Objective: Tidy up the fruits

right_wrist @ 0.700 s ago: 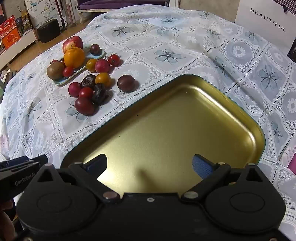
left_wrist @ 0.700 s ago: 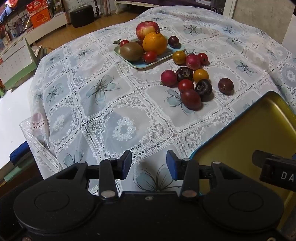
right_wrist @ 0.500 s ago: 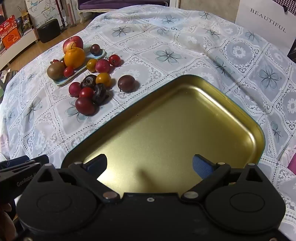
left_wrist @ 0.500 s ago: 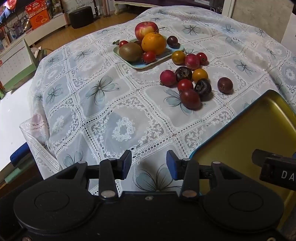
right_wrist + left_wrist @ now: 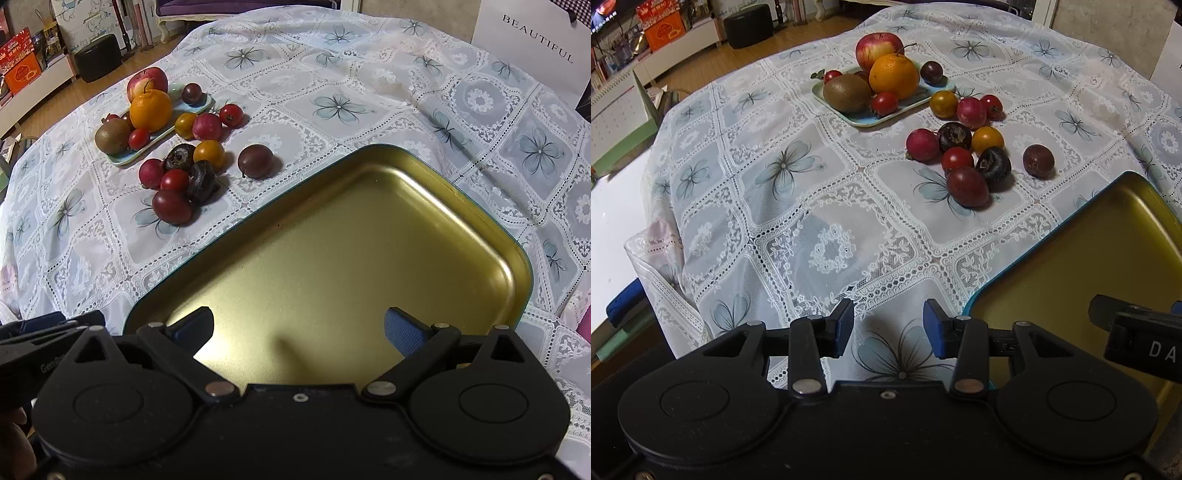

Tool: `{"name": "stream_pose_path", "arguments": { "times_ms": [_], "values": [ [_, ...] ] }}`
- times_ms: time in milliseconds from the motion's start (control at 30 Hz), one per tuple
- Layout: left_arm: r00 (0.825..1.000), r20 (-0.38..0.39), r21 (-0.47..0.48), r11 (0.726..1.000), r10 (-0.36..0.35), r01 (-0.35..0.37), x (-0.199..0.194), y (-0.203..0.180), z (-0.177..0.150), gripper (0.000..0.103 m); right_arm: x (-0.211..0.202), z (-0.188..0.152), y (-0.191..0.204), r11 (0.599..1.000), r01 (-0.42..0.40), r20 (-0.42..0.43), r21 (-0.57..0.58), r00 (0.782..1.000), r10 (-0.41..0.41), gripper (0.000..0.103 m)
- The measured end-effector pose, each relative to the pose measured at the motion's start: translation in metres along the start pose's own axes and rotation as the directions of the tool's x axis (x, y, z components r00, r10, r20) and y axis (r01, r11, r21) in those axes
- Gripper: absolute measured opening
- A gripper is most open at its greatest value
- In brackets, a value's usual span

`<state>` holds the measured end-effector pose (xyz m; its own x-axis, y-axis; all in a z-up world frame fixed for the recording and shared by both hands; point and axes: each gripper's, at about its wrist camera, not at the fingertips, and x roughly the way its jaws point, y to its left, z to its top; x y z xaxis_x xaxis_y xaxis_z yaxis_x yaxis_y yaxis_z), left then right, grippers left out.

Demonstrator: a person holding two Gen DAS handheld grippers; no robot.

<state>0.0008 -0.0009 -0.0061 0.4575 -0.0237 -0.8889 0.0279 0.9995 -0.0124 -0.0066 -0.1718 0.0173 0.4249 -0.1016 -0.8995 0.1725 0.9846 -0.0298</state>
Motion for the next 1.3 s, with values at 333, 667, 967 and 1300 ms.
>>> {"name": "stream_pose_path", "arguments": {
  "times_ms": [333, 667, 967, 1300],
  "values": [
    [1.0, -0.004, 0.002, 1.0, 0.005, -0.005, -0.0017, 0.0002, 0.0013, 0.051, -0.0011, 0.0, 0.0013, 1.0, 0.0, -0.001, -0.002, 1.0, 0.0, 0.103],
    [1.0, -0.013, -0.003, 1.0, 0.0, 0.0, -0.0016, 0.0005, 0.0019, 0.051, -0.0018, -0.0022, 0.0037, 1.0, -0.003, -0.002, -0.013, 1.0, 0.003, 0.103],
    [1.0, -0.013, -0.002, 1.0, 0.001, -0.001, -0.0017, 0.0006, 0.0021, 0.051, -0.0019, -0.002, 0.0038, 1.0, -0.005, -0.007, -0.014, 1.0, 0.005, 0.103],
    [1.0, -0.014, -0.002, 1.0, 0.003, -0.003, -0.0011, 0.0014, 0.0016, 0.051, -0.0017, -0.0023, 0.0042, 1.0, -0.004, -0.008, -0.013, 1.0, 0.004, 0.103]
  ]
}}
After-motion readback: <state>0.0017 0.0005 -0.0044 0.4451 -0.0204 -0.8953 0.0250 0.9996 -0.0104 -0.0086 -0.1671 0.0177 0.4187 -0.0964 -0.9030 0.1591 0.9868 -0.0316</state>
